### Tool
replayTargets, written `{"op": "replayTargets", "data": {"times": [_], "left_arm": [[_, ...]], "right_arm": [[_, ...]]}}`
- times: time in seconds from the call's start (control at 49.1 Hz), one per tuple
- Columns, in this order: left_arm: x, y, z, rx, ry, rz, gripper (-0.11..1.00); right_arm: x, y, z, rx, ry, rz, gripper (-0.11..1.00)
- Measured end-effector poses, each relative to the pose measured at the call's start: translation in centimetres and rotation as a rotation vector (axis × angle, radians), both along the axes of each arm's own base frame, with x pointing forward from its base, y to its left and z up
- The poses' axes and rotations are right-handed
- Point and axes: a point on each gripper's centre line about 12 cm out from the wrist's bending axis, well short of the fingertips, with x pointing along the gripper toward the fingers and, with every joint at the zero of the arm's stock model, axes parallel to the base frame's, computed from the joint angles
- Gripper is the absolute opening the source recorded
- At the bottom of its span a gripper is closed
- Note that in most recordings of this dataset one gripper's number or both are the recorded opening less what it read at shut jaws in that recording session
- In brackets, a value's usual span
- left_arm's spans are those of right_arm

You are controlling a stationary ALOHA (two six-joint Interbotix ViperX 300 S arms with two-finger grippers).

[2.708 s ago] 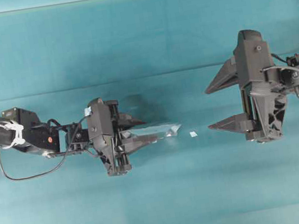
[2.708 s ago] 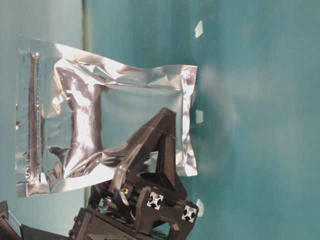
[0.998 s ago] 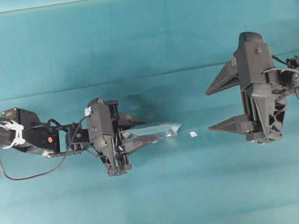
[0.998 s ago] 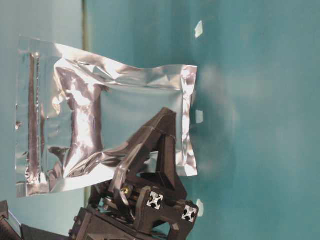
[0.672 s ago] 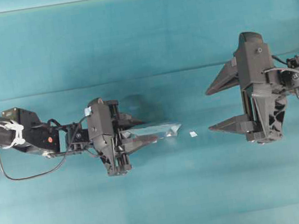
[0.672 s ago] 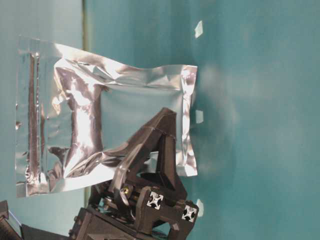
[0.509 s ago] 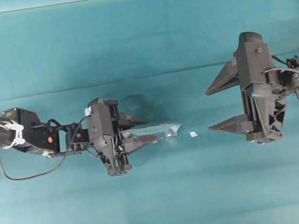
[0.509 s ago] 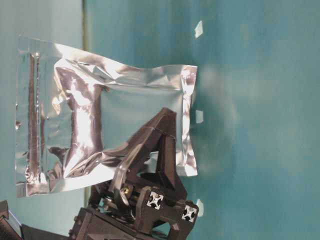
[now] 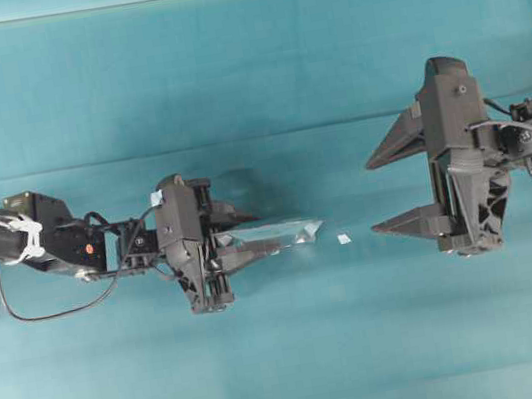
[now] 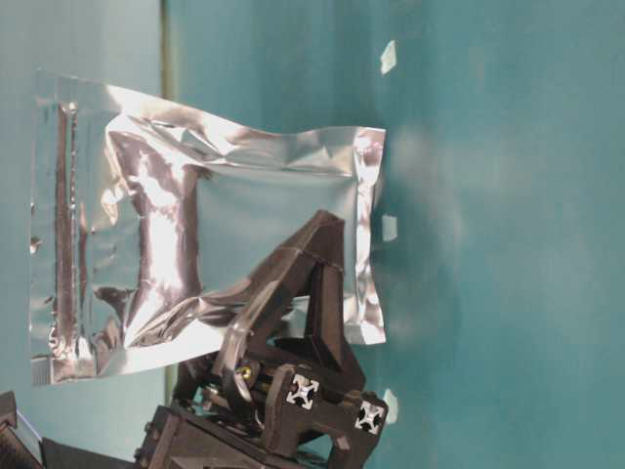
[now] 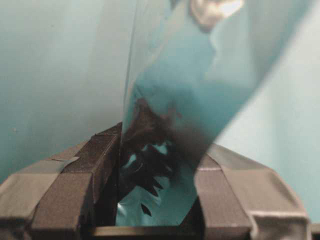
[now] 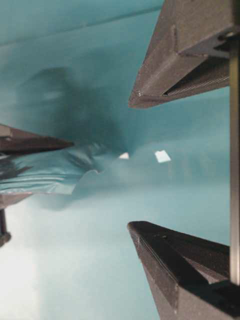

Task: Hand over the silver zip bag and make it stand upright.
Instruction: 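Hold the bag upright on the table with the left gripper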

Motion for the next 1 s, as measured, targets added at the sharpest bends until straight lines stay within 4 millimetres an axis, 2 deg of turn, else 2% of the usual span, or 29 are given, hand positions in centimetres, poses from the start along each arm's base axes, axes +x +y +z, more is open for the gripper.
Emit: {"op": "replayTargets", "data": {"times": [0.998], "left_arm": [[0.02, 0.06, 0.01, 0.0, 0.005, 0.002, 0.32]], "right_arm": [[0.01, 0.0, 0.01, -0.001, -0.002, 0.001, 0.97]]}}
